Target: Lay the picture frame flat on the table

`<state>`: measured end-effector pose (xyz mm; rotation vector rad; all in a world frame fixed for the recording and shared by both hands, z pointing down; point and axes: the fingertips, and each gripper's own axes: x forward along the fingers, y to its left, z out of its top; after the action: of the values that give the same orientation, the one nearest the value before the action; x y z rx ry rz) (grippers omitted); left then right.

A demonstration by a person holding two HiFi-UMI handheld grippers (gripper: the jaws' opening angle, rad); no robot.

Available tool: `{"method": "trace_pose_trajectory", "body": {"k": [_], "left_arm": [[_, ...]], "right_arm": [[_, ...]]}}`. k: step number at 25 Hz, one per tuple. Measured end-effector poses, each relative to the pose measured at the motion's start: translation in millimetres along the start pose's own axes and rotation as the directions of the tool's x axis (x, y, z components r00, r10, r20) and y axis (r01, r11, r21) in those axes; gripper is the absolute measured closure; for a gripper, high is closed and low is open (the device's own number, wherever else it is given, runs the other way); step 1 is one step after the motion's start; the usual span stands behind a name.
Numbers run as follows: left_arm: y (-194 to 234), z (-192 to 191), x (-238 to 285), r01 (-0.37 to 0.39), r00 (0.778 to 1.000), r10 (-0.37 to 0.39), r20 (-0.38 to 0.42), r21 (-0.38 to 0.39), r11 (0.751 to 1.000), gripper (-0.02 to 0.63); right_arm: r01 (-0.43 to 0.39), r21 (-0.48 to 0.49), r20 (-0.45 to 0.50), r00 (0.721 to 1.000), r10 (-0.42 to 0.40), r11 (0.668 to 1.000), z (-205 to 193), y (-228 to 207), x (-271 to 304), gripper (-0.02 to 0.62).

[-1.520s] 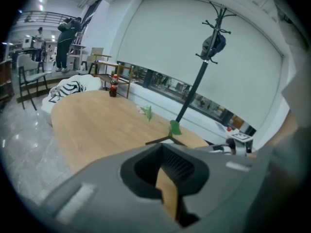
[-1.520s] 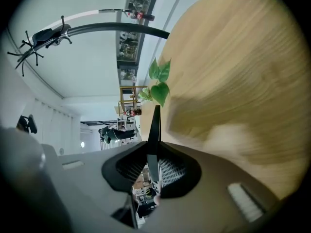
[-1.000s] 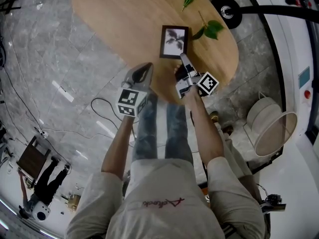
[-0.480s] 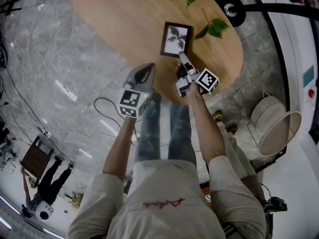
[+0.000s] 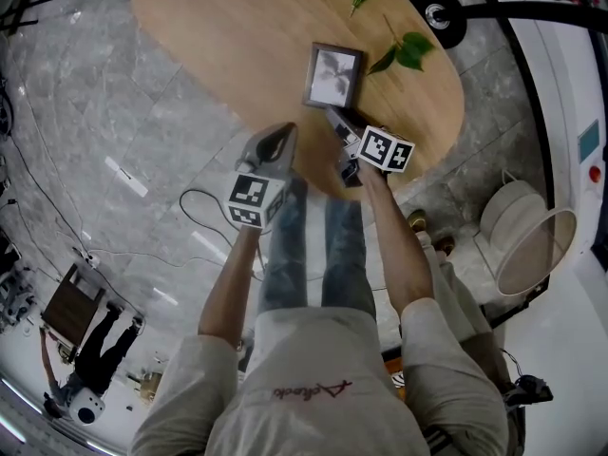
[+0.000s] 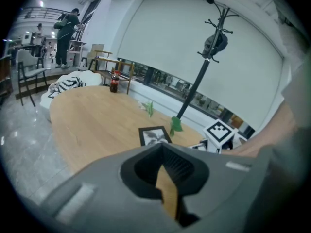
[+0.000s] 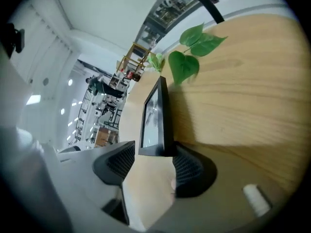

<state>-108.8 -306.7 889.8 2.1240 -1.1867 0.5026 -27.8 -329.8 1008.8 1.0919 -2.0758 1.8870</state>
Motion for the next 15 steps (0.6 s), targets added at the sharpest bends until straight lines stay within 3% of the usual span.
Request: {"method": "trace_pose_trajectory", "body": {"k": [4, 7, 11, 15], "left_arm": [[2, -1, -2, -0.002, 1.000, 0.002, 0.001, -0.006, 1.000, 0.606], [1, 2, -3, -0.001, 1.000, 0.001, 0.003, -0.005, 1.000, 0.606], [1, 5, -4, -0.001, 1.000, 0.001, 0.008, -0.002, 1.000, 0.606], [0, 6, -3, -0.003, 1.000, 0.003, 0.011, -0.001, 1.000, 0.606]], "right_arm": [[0.032, -0.142, -0.071, 0.997, -0.043, 0.989, -8, 4, 5, 0.340], [0.069, -0.262, -0.104, 0.990, -0.099, 0.963, -12, 5, 4, 0.325], [0.129, -0.461, -0.128, 0.969, -0.210, 0.878, -18, -1, 1, 0.316], [0.157, -0.595, -0.118, 0.953, -0.279, 0.788, -19, -3, -1, 0.318]]}}
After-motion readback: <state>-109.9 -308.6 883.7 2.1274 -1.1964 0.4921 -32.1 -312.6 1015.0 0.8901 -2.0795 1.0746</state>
